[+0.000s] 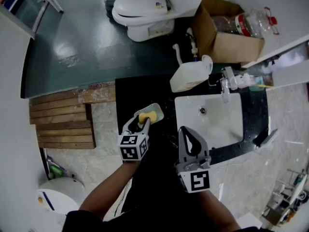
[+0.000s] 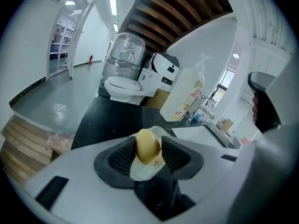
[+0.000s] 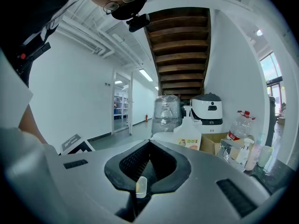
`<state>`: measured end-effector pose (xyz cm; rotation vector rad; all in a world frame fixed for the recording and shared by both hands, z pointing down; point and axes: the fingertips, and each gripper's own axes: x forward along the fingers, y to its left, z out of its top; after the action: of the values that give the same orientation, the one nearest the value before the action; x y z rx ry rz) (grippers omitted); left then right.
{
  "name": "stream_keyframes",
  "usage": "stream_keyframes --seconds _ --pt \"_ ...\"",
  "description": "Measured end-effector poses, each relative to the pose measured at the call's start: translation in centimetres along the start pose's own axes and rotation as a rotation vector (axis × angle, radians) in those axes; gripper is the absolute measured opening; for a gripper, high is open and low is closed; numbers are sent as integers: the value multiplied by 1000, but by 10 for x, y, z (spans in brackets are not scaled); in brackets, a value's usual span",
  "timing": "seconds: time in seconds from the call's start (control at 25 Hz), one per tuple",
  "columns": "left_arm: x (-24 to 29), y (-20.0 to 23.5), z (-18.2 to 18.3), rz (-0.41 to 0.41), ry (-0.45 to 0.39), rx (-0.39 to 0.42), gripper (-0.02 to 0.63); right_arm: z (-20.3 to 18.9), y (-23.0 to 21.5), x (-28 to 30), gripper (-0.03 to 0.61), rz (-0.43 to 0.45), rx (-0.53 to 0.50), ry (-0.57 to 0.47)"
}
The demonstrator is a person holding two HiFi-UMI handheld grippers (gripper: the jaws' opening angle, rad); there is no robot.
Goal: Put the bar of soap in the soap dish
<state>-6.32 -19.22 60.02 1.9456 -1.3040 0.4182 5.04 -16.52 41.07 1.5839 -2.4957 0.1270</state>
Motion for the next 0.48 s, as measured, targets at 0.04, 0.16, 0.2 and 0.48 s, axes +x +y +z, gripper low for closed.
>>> stream_keyframes --seconds 0.04,0.16,0.2,0.48 --pt "0 -1 -1 -2 4 -5 160 1 0 0 7 0 -3 -2" --pt "1 -1 -6 -7 12 -21 160 1 2 -1 6 2 -26 6" --pt "1 0 -7 -8 12 -27 160 1 3 -2 7 3 -34 9" --pt "5 -3 -9 -19 12 -29 160 -1 0 -6 6 -1 -46 22"
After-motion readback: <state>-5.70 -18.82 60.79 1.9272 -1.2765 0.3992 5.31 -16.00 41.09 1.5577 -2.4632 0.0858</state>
